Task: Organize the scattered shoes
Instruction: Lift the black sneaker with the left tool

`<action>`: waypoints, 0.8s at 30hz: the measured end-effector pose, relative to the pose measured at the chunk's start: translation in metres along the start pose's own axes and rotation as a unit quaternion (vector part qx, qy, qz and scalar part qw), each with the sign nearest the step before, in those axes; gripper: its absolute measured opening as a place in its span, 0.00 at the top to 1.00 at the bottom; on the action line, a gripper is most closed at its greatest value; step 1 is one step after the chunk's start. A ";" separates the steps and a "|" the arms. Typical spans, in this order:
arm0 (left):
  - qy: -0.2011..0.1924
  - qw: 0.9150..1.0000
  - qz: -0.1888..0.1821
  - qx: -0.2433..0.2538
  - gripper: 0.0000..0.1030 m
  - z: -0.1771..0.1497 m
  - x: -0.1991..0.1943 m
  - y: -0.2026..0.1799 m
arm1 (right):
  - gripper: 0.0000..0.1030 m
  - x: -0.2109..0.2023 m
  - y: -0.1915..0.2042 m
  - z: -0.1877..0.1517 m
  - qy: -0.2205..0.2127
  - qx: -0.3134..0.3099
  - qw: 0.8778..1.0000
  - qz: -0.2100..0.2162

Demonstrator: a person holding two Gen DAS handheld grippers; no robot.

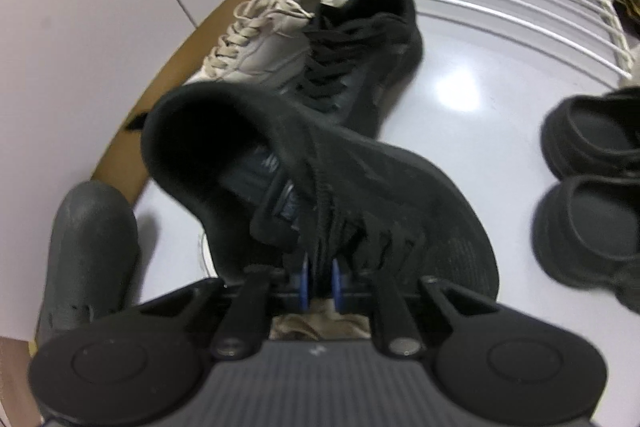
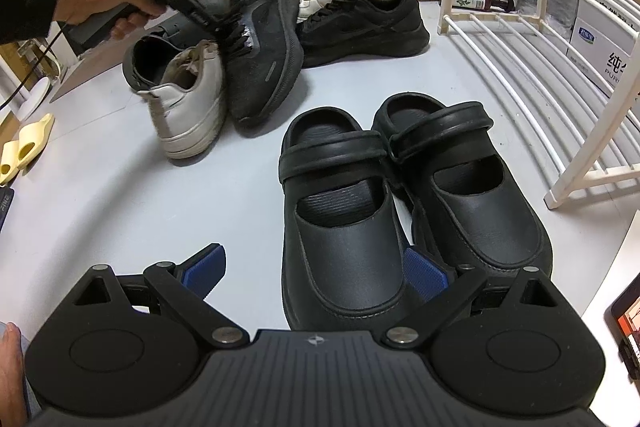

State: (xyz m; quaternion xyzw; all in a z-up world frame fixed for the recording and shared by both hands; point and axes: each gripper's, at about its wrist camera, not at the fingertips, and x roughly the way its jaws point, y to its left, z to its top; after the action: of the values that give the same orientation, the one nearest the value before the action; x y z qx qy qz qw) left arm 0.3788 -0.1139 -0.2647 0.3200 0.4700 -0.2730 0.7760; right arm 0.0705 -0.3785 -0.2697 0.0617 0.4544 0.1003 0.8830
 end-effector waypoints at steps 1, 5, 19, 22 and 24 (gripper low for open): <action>0.001 1.000 0.000 0.001 0.89 -0.004 -0.002 -0.001 | 0.05 0.000 0.000 0.000 0.000 -0.001 1.000 0.001; 0.003 1.000 -0.015 -0.010 0.89 -0.021 -0.008 0.003 | 0.05 -0.001 0.000 0.000 0.001 -0.002 1.000 0.000; 0.028 0.999 -0.028 -0.003 0.89 -0.068 -0.029 -0.004 | 0.05 0.002 0.006 -0.001 0.003 -0.005 1.000 0.006; 0.032 0.999 -0.032 -0.007 0.89 -0.082 -0.037 -0.010 | 0.05 0.002 0.007 -0.001 0.004 -0.005 1.000 0.006; 0.036 0.999 -0.038 -0.002 0.89 -0.094 -0.044 -0.018 | 0.05 0.002 0.007 -0.001 0.004 -0.005 1.000 0.006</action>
State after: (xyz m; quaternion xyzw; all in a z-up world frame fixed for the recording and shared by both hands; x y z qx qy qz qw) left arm 0.2956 -0.0496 -0.2623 0.3095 0.5101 -0.2898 0.7484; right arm 0.0696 -0.3712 -0.2706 0.0598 0.4569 0.1085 0.8808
